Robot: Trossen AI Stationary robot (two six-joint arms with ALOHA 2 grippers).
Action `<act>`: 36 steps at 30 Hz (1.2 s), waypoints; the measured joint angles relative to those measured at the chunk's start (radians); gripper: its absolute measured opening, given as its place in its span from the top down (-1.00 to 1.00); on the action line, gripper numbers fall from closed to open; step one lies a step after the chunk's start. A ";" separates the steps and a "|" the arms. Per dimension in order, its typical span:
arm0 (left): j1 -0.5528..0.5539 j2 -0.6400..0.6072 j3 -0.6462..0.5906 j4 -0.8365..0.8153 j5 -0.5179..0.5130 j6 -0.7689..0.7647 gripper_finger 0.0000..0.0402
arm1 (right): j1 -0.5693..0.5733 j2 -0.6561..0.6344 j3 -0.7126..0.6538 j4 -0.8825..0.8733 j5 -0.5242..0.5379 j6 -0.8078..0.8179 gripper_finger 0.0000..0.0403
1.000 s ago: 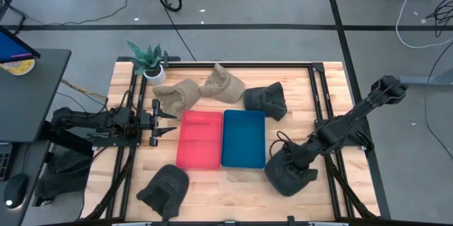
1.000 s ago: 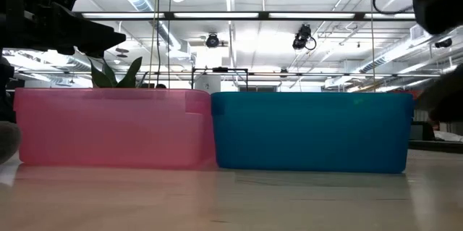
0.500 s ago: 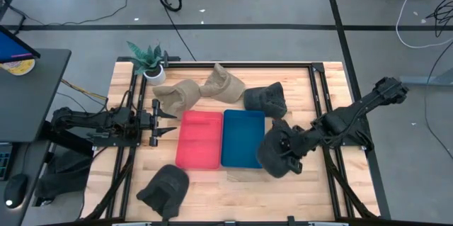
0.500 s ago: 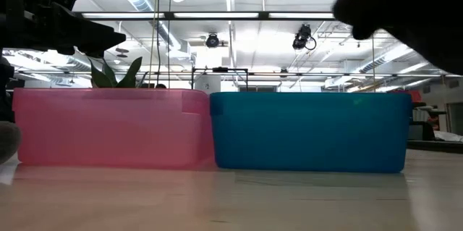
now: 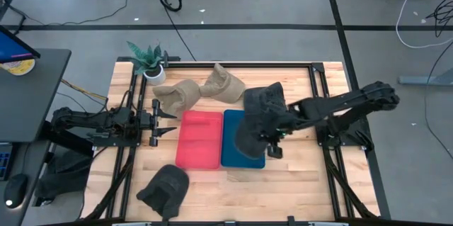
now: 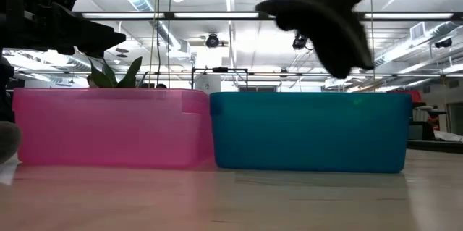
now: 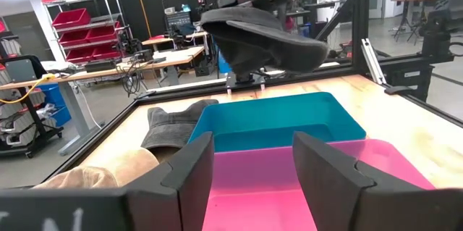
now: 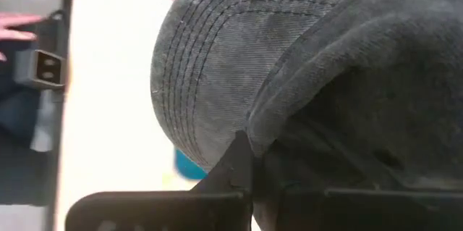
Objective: Pick & Place hat
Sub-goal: Put the bottom right black cap into the blue bin
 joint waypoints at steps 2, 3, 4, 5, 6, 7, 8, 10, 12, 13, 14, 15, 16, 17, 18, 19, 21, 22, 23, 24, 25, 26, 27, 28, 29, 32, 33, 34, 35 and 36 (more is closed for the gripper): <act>0.000 0.000 0.000 0.000 0.000 0.000 0.04 | -0.019 0.049 0.033 -0.001 -0.015 -0.067 1.00; 0.000 0.000 0.000 0.000 0.000 0.000 0.04 | -0.027 0.075 0.051 -0.001 -0.024 -0.097 1.00; 0.000 0.000 0.000 0.000 0.000 0.000 0.04 | -0.032 0.099 0.069 0.000 -0.030 -0.123 1.00; 0.000 0.000 0.000 0.000 0.000 0.000 0.04 | -0.038 0.121 0.084 0.000 -0.037 -0.151 1.00; 0.000 0.000 0.000 0.000 0.000 0.000 0.04 | -0.043 0.143 0.099 0.000 -0.044 -0.178 1.00; 0.000 0.000 0.000 0.000 0.000 0.000 0.04 | -0.047 0.164 0.112 0.000 -0.048 -0.199 1.00; 0.000 0.000 0.000 0.000 0.000 0.000 0.04 | -0.052 0.183 0.122 -0.002 -0.052 -0.218 1.00; 0.000 0.000 0.000 0.000 0.000 0.000 0.04 | -0.061 0.220 0.136 -0.011 -0.071 -0.239 1.00; 0.000 0.000 0.000 0.000 0.000 0.000 0.04 | -0.067 0.246 0.139 -0.037 -0.086 -0.256 1.00; 0.000 0.000 0.000 0.000 0.000 0.000 0.04 | -0.070 0.257 0.139 -0.055 -0.085 -0.268 1.00; 0.000 0.000 0.000 0.000 0.000 0.000 0.04 | -0.072 0.267 0.139 -0.072 -0.085 -0.277 1.00; 0.000 0.000 0.000 0.000 0.000 0.000 0.04 | -0.072 0.276 0.139 -0.087 -0.085 -0.283 1.00; 0.000 0.000 0.000 0.000 0.000 0.000 0.04 | -0.074 0.285 0.139 -0.099 -0.085 -0.285 1.00; 0.000 0.000 0.000 0.000 0.000 0.000 0.04 | -0.074 0.293 0.139 -0.103 -0.085 -0.285 1.00; 0.000 0.000 0.000 0.000 0.000 0.000 0.04 | -0.074 0.299 0.139 -0.101 -0.085 -0.286 1.00; 0.000 0.000 0.000 0.000 0.000 0.000 0.04 | -0.074 0.301 0.139 -0.096 -0.085 -0.288 1.00; 0.000 0.000 0.000 0.000 0.000 0.000 0.04 | -0.074 0.312 0.140 -0.090 -0.085 -0.299 1.00; 0.000 0.000 0.000 0.000 0.000 0.000 0.04 | -0.074 0.318 0.140 -0.083 -0.085 -0.303 1.00; 0.000 0.000 0.000 0.000 0.000 0.000 0.04 | -0.074 0.322 0.138 -0.084 -0.085 -0.303 1.00; 0.000 0.000 0.000 0.000 0.000 0.000 0.04 | -0.074 0.329 0.138 -0.086 -0.085 -0.303 1.00; 0.000 0.000 0.000 0.000 0.000 0.000 0.04 | -0.074 0.334 0.138 -0.079 -0.086 -0.304 1.00; 0.000 0.000 0.000 0.000 0.000 0.000 0.04 | -0.074 0.336 0.138 -0.079 -0.085 -0.307 1.00; 0.000 0.000 0.000 0.000 0.000 0.000 0.04 | -0.074 0.339 0.134 -0.079 -0.086 -0.309 1.00; 0.000 0.000 0.000 -0.001 0.000 0.000 0.04 | -0.074 0.343 0.132 -0.078 -0.086 -0.309 1.00; 0.000 0.000 0.000 -0.001 0.001 0.000 0.04 | -0.074 0.347 0.129 -0.069 -0.085 -0.308 1.00; 0.000 0.000 0.000 -0.001 0.000 0.000 0.04 | -0.074 0.351 0.125 -0.067 -0.076 -0.305 0.96; 0.000 0.000 0.000 0.000 0.000 0.000 0.04 | -0.074 0.352 0.125 -0.057 -0.077 -0.302 0.94; 0.000 0.000 0.000 0.000 0.000 0.000 0.04 | -0.074 0.353 0.125 -0.055 -0.076 -0.296 0.91; 0.000 0.000 0.000 -0.001 0.000 0.000 0.04 | -0.074 0.354 0.125 -0.060 -0.076 -0.284 0.89; 0.000 0.000 0.000 -0.002 0.000 0.000 0.04 | -0.074 0.354 0.125 -0.062 -0.077 -0.270 0.87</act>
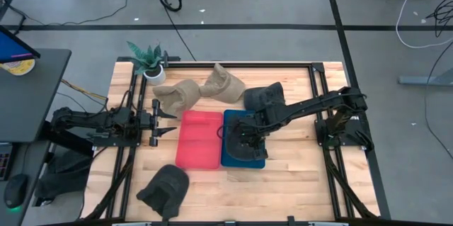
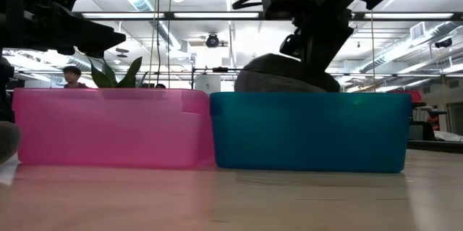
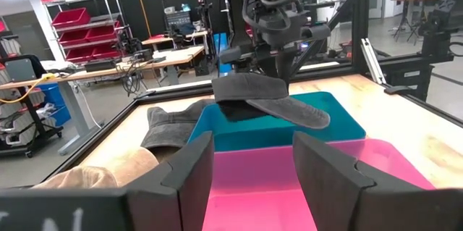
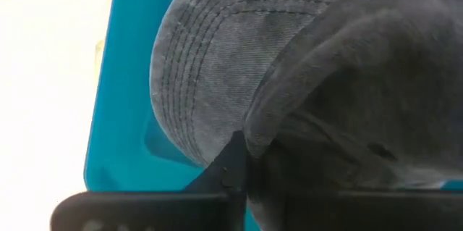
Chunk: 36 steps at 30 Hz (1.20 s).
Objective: Pick & Place hat
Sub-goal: Put the bottom right black cap into the blue bin
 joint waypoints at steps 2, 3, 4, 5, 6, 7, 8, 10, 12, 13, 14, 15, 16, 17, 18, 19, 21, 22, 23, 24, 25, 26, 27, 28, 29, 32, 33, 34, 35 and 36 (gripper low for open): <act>0.000 0.000 0.000 0.000 0.000 0.000 0.04 | 0.001 0.000 0.000 0.001 -0.001 0.020 0.83; 0.000 0.000 0.000 0.000 0.000 0.000 0.04 | 0.001 0.000 0.000 -0.001 -0.005 0.025 0.81; 0.000 0.000 0.000 0.000 0.000 0.000 0.04 | 0.000 0.000 0.000 -0.001 -0.013 0.025 0.79; 0.000 0.000 0.000 0.000 0.000 0.000 0.04 | 0.000 0.000 0.000 0.000 -0.019 0.024 0.77; 0.000 0.000 0.000 0.000 0.000 0.000 0.04 | 0.000 0.000 0.000 0.000 -0.022 0.021 0.74; 0.000 0.000 0.000 0.000 0.000 0.000 0.04 | 0.000 0.000 0.000 0.000 -0.026 0.020 0.72; 0.000 0.000 0.000 0.000 0.000 0.000 0.04 | 0.000 0.000 0.000 0.001 -0.027 0.016 0.69; 0.000 0.000 0.000 0.000 0.000 0.000 0.04 | 0.000 0.000 0.000 0.000 -0.027 0.012 0.63; 0.000 0.000 0.000 0.000 0.000 0.000 0.04 | 0.000 0.000 0.000 0.000 -0.026 0.013 0.53; 0.000 0.000 0.000 0.000 0.000 0.000 0.04 | 0.000 0.000 0.000 0.000 -0.026 0.020 0.48; 0.000 0.000 0.000 0.000 0.000 0.000 0.04 | 0.000 0.000 0.000 0.000 -0.026 0.033 0.43; 0.000 0.000 0.000 0.000 0.000 0.000 0.04 | 0.000 0.000 0.000 -0.001 -0.027 0.053 0.37; 0.000 0.000 0.000 0.000 0.000 0.000 0.04 | 0.000 0.000 0.000 -0.005 -0.027 0.067 0.32; 0.000 0.000 0.000 0.000 0.000 0.000 0.04 | 0.000 0.000 0.000 -0.014 -0.027 0.082 0.26; 0.000 0.000 0.000 0.000 0.000 0.000 0.04 | 0.000 0.000 0.000 -0.025 -0.027 0.099 0.21; 0.000 0.000 0.000 0.000 0.000 0.000 0.04 | 0.000 -0.001 0.000 -0.033 -0.027 0.112 0.17; 0.000 0.000 0.000 0.000 0.000 0.000 0.04 | 0.000 -0.006 0.000 -0.045 -0.027 0.128 0.09; 0.000 0.000 0.000 0.000 0.000 0.000 0.04 | 0.000 -0.007 0.000 -0.045 -0.027 0.132 0.06; 0.000 0.000 0.000 0.000 0.000 0.000 0.04 | 0.000 -0.008 0.000 -0.040 -0.026 0.137 0.04; 0.000 0.000 0.000 0.000 0.000 0.000 0.04 | 0.000 -0.009 0.000 -0.038 -0.025 0.142 0.02; 0.000 0.000 0.000 0.000 0.000 0.000 0.04 | 0.000 -0.012 0.000 -0.029 -0.024 0.141 0.01; 0.000 0.000 0.000 0.000 0.000 0.000 0.04 | 0.000 -0.014 0.000 -0.008 -0.024 0.137 0.00; 0.000 0.000 0.000 0.000 0.000 0.000 0.04 | 0.000 -0.014 0.000 0.019 -0.024 0.128 0.00; 0.000 0.000 0.000 0.000 0.000 0.000 0.04 | 0.000 -0.014 0.000 0.046 -0.024 0.120 0.00; 0.000 0.000 0.000 0.000 0.000 0.000 0.04 | -0.001 -0.014 0.000 0.076 -0.024 0.111 0.01; 0.000 0.000 0.000 -0.001 0.000 0.000 0.04 | -0.007 -0.014 0.000 0.206 -0.024 0.070 0.03; 0.000 0.000 0.000 0.000 0.000 0.000 0.04 | -0.010 -0.014 0.000 0.244 -0.024 0.059 0.04; 0.000 0.000 0.000 0.000 0.000 0.000 0.04 | -0.015 -0.014 0.000 0.290 -0.024 0.049 0.05; 0.000 0.000 0.000 -0.001 0.000 0.000 0.04 | -0.019 -0.014 0.000 0.332 -0.023 0.046 0.06; 0.000 0.000 0.000 -0.001 0.000 0.000 0.04 | -0.024 -0.012 0.000 0.364 -0.023 0.042 0.07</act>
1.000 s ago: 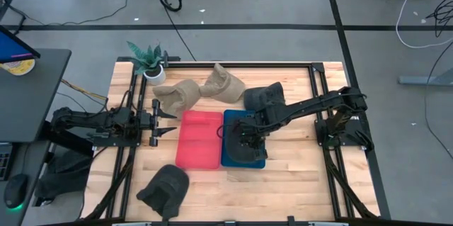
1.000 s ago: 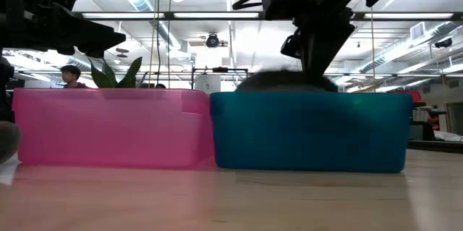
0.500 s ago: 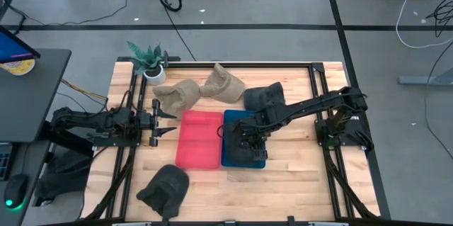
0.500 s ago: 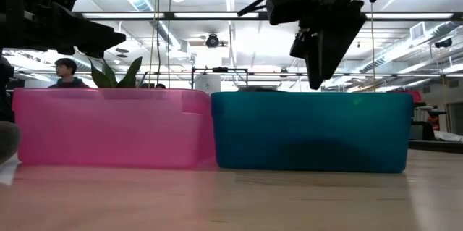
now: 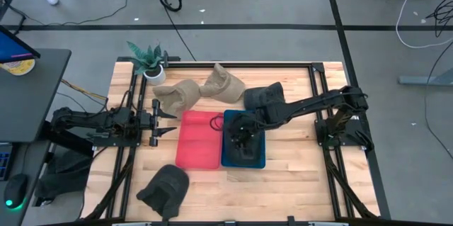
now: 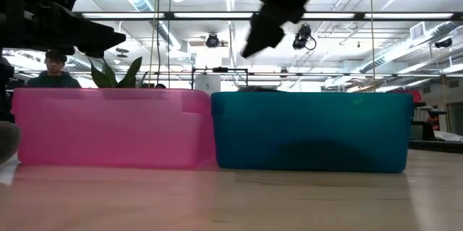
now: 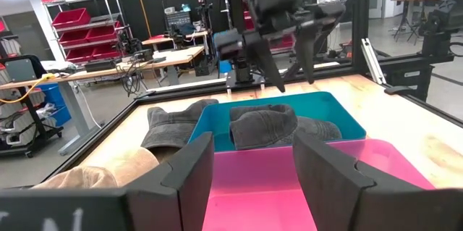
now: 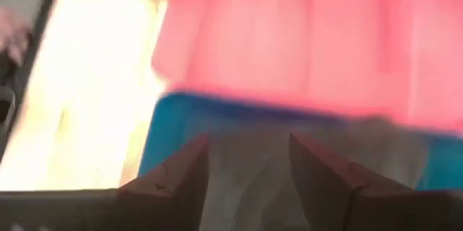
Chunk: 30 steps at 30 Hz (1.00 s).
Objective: Pick & Place hat
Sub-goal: Put the bottom right black cap into the blue bin, then put the top black cap into the blue bin
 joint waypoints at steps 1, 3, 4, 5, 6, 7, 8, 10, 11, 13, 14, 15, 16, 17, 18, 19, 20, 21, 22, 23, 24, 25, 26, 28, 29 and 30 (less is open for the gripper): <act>0.000 0.000 0.000 0.000 0.000 0.000 0.04 | -0.007 0.007 0.001 0.025 0.005 -0.008 0.07; 0.000 0.000 0.000 0.000 0.000 0.000 0.04 | -0.023 0.031 0.001 0.043 0.027 -0.024 0.09; 0.000 0.000 0.000 0.000 0.000 0.000 0.04 | -0.032 0.046 0.000 0.042 0.036 -0.035 0.10; 0.000 0.000 0.000 0.000 0.000 0.000 0.04 | -0.043 0.063 0.000 0.042 0.037 -0.044 0.11; 0.000 0.000 0.000 0.000 0.000 0.000 0.04 | -0.054 0.078 0.000 0.042 0.036 -0.051 0.12; 0.000 0.000 0.000 0.000 0.000 0.000 0.04 | -0.064 0.095 0.000 0.036 0.033 -0.056 0.12; 0.000 0.000 0.000 0.000 0.000 0.000 0.04 | -0.074 0.115 0.000 0.032 0.026 -0.057 0.13; 0.000 0.000 0.000 0.001 0.000 0.000 0.04 | -0.089 0.152 0.000 0.028 0.002 -0.054 0.14; 0.000 0.000 0.000 0.001 0.000 0.000 0.04 | -0.094 0.165 -0.001 0.018 -0.008 -0.050 0.14; 0.000 0.000 0.000 0.001 0.000 0.000 0.04 | -0.103 0.174 -0.001 -0.009 -0.013 -0.040 0.14; 0.000 0.000 0.000 0.001 0.000 0.000 0.04 | -0.107 0.175 -0.001 -0.030 -0.011 -0.037 0.14; 0.000 0.000 0.000 0.001 0.000 0.000 0.04 | -0.110 0.177 -0.001 -0.049 -0.007 -0.035 0.14; 0.000 0.000 0.000 0.001 0.000 0.000 0.04 | -0.111 0.179 -0.001 -0.064 -0.004 -0.032 0.14; 0.000 0.000 0.000 0.001 0.000 0.000 0.04 | -0.113 0.180 -0.001 -0.072 -0.004 -0.038 0.14; 0.000 0.000 0.000 0.001 0.000 0.000 0.04 | -0.114 0.180 -0.001 -0.068 -0.004 -0.047 0.14; 0.000 0.000 0.000 0.001 0.000 0.000 0.04 | -0.114 0.180 -0.001 -0.058 -0.003 -0.056 0.14; 0.000 0.000 0.000 0.001 0.000 0.000 0.04 | -0.114 0.180 -0.001 -0.045 -0.003 -0.066 0.14; 0.000 0.000 0.000 0.001 0.000 0.000 0.04 | -0.114 0.180 -0.001 -0.034 -0.003 -0.080 0.14; 0.000 0.000 0.000 0.001 0.000 0.000 0.04 | -0.114 0.180 -0.001 -0.024 -0.003 -0.097 0.14; 0.000 0.000 0.000 0.001 0.000 0.000 0.04 | -0.114 0.180 -0.001 -0.014 -0.003 -0.109 0.14; 0.000 0.000 0.000 0.001 0.000 0.000 0.04 | -0.114 0.178 -0.001 -0.005 -0.002 -0.117 0.14; 0.000 0.000 0.000 0.001 0.000 0.000 0.04 | -0.114 0.170 -0.001 -0.006 -0.002 -0.120 0.14; 0.000 0.000 0.000 0.001 0.000 0.000 0.04 | -0.114 0.158 -0.002 -0.009 -0.002 -0.120 0.14; 0.000 0.000 0.000 0.001 0.000 0.000 0.04 | -0.114 0.127 -0.002 -0.006 0.000 -0.120 0.14; 0.000 0.000 0.000 0.001 0.000 0.000 0.04 | -0.116 0.108 -0.002 -0.008 0.008 -0.116 0.14; 0.000 0.000 0.000 0.001 0.000 0.000 0.04 | -0.117 0.088 -0.002 -0.012 0.020 -0.103 0.14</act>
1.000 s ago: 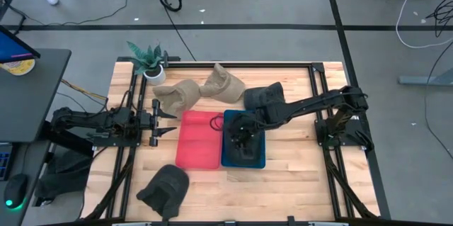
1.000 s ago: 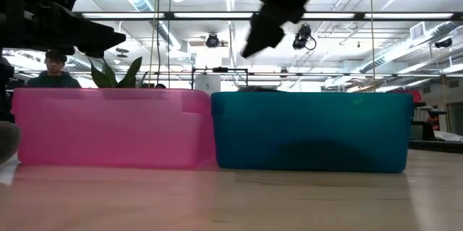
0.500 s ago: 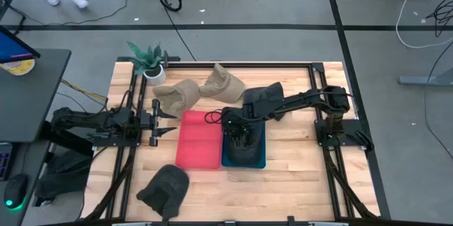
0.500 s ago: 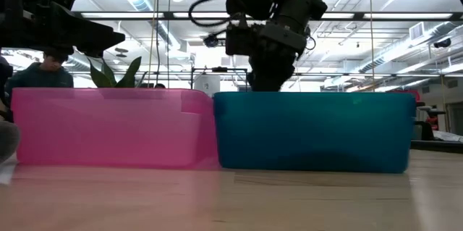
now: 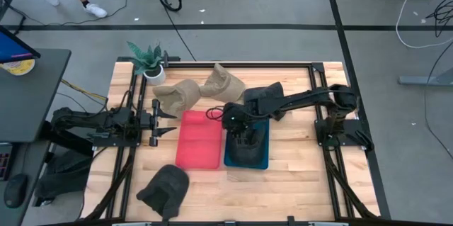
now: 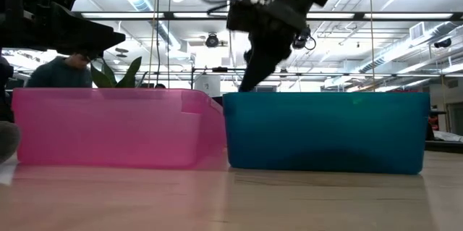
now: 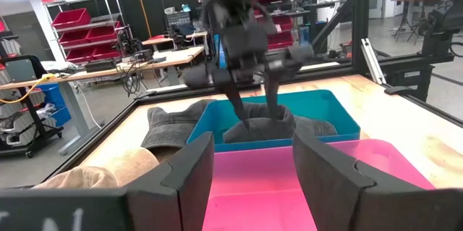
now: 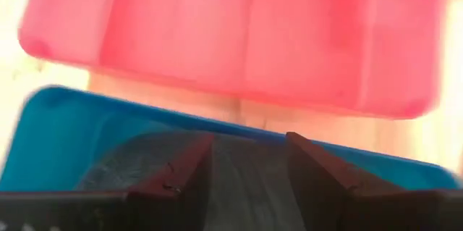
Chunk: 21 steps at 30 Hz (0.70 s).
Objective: Pick & Place hat
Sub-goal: Put the top black cap into the blue bin
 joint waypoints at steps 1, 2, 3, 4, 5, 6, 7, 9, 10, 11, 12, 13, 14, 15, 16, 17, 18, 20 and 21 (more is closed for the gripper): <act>0.000 0.000 0.000 0.000 0.000 0.000 0.04 | -0.003 -0.020 0.000 -0.006 0.018 0.014 0.14; 0.000 0.000 0.000 0.000 0.000 0.000 0.04 | -0.005 -0.042 0.000 -0.012 0.041 0.037 0.14; 0.000 0.000 0.000 0.000 0.000 0.000 0.04 | -0.009 -0.068 0.000 -0.024 0.066 0.068 0.14; 0.000 0.000 0.000 0.000 0.000 0.000 0.04 | -0.016 -0.093 0.000 -0.045 0.092 0.107 0.14; 0.000 0.000 0.000 0.000 0.000 0.000 0.04 | -0.025 -0.117 0.000 -0.061 0.112 0.150 0.14; 0.000 0.000 0.000 0.000 0.000 0.000 0.04 | -0.037 -0.141 0.001 -0.075 0.129 0.187 0.14; 0.000 0.000 0.000 0.000 0.000 0.000 0.04 | -0.052 -0.162 0.001 -0.102 0.148 0.221 0.14; 0.000 0.000 0.000 0.000 0.000 0.000 0.04 | -0.085 -0.204 0.001 -0.154 0.196 0.300 0.14; 0.000 0.000 0.000 0.000 0.000 0.000 0.04 | -0.102 -0.224 0.001 -0.179 0.222 0.339 0.14; 0.000 0.000 0.000 0.000 0.000 0.000 0.04 | -0.121 -0.243 0.001 -0.207 0.248 0.372 0.14; 0.000 0.000 0.000 0.000 0.000 0.000 0.04 | -0.139 -0.259 0.001 -0.229 0.273 0.402 0.14; 0.000 0.000 0.000 0.000 0.000 0.000 0.04 | -0.156 -0.269 0.001 -0.248 0.291 0.426 0.14; 0.000 0.000 0.000 0.000 0.000 0.000 0.04 | -0.173 -0.277 0.001 -0.271 0.301 0.445 0.14; 0.000 0.000 0.000 0.000 0.000 0.000 0.04 | -0.189 -0.282 0.001 -0.294 0.303 0.457 0.14; 0.000 0.000 0.000 0.000 0.000 0.000 0.04 | -0.202 -0.286 0.001 -0.309 0.303 0.474 0.14; 0.000 0.000 0.000 0.000 0.000 0.000 0.04 | -0.212 -0.287 0.001 -0.310 0.301 0.482 0.14; 0.000 0.000 0.000 0.000 0.000 0.000 0.04 | -0.221 -0.287 0.001 -0.308 0.297 0.493 0.14; 0.000 0.000 0.000 0.000 0.000 0.000 0.04 | -0.231 -0.286 0.001 -0.305 0.273 0.504 0.14; 0.000 0.000 0.000 0.000 0.000 0.000 0.04 | -0.234 -0.286 0.001 -0.296 0.266 0.490 0.14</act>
